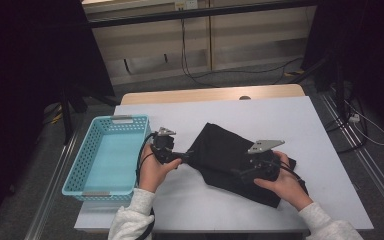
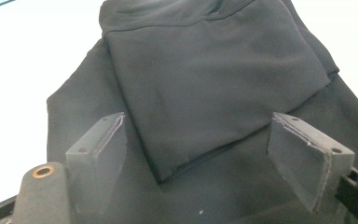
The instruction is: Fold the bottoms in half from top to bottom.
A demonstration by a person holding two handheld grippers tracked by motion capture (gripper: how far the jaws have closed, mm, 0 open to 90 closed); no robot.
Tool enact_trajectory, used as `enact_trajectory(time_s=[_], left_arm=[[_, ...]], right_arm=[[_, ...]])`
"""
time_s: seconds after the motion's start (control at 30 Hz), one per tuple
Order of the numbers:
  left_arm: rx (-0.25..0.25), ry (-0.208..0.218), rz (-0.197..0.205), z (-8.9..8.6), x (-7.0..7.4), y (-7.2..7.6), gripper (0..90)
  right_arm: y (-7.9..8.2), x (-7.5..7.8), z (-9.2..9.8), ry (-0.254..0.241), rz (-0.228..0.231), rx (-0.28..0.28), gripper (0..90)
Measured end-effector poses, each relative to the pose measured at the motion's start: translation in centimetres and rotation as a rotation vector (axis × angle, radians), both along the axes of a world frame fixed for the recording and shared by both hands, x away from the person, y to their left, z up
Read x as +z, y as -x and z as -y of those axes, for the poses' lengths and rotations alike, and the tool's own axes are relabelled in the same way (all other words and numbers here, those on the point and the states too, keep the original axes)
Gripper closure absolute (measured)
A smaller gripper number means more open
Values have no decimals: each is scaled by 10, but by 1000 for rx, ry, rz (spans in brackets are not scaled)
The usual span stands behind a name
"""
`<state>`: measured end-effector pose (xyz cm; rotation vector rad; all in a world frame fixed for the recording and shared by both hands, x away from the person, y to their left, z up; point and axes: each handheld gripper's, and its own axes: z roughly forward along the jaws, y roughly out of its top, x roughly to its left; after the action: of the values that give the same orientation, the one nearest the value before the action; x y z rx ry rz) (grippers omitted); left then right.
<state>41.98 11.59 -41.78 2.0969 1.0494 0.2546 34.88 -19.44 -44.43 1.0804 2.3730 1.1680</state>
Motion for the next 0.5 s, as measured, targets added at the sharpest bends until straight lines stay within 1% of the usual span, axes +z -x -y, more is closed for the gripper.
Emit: enact_trajectory(time_s=[0.03, 0.1, 0.23, 0.27, 0.37, 0.43, 0.47, 0.5], left_arm=[[2, -2, 2, 0, 0, 0, 154], [4, -4, 6, 1, -1, 1, 154], [2, -4, -2, 1, -1, 1, 153], [5, -4, 2, 1, -1, 1, 153], [6, -6, 5, 0, 0, 1, 150], [8, -9, 8, 0, 1, 1, 147], [8, -9, 8, 0, 1, 1, 147], [7, -3, 5, 1, 1, 2, 147]], right_arm=[[0, 0, 0, 1, 0, 7, 233], [1, 0, -2, 3, 5, 11, 250], [0, 0, -3, 4, 3, 17, 320], [0, 0, -4, 0, 2, 20, 335], [1, -1, -6, 14, -2, 22, 402], [2, -1, -8, 2, -7, 37, 436], [2, -1, -8, 2, -7, 37, 436], [2, -1, -10, 8, -5, 42, 470]])
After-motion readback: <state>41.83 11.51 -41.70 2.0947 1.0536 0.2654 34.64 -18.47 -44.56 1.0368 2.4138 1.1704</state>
